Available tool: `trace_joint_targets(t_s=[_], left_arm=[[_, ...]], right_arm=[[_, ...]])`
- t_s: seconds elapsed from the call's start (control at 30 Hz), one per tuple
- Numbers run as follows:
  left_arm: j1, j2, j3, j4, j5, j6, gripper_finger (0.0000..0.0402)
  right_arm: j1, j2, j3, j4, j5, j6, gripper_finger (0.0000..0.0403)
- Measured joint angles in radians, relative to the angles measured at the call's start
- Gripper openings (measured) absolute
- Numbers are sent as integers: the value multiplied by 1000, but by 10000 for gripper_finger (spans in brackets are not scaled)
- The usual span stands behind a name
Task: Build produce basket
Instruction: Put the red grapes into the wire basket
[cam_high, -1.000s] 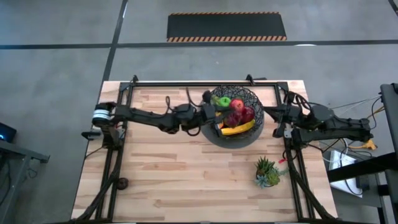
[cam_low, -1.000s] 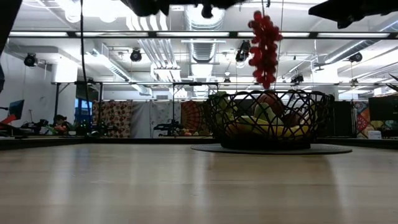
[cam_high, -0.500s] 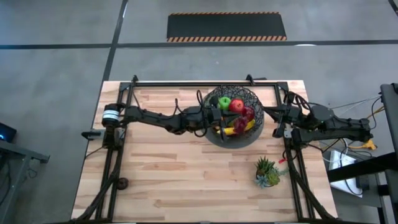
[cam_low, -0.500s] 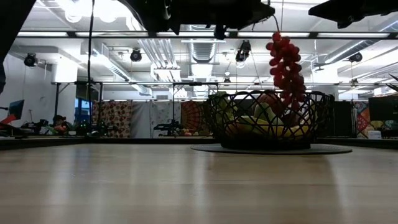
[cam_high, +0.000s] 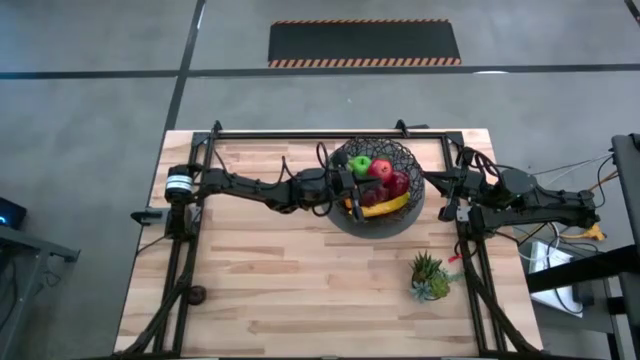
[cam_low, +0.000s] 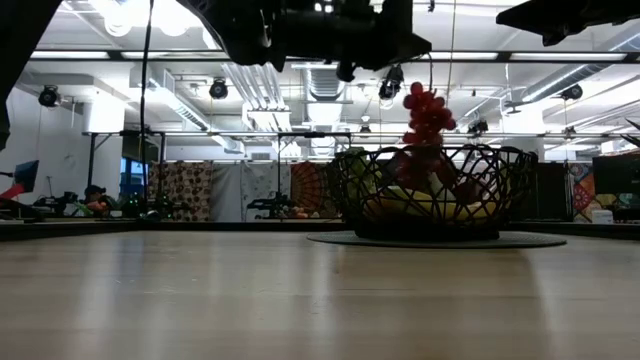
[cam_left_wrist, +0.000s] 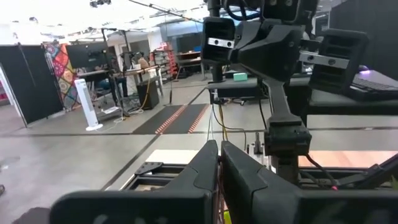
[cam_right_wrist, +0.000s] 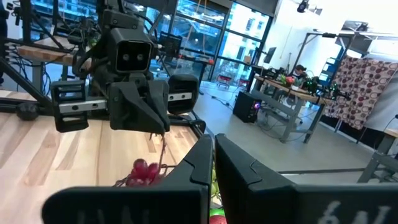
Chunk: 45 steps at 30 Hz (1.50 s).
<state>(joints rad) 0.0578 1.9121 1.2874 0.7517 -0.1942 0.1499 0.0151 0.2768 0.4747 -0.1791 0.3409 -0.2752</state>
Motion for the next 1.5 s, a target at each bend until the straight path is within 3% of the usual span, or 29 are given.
trace_joint_targets(t_s=[0.3,0.6,0.9,1.2,1.5], left_arm=[[2,0,-29,-2,-13,-47,0],[13,-2,-66,-38,-91,-29,0],[23,-2,-68,-196,-307,161,0],[28,-2,-68,-352,-368,262,0],[30,-2,-70,-404,-437,391,0]], right_arm=[[0,0,0,-2,0,6,9],[0,0,0,-2,0,6,9],[0,0,0,-6,0,14,9],[0,1,0,-23,0,14,9],[0,1,0,-26,0,21,9]])
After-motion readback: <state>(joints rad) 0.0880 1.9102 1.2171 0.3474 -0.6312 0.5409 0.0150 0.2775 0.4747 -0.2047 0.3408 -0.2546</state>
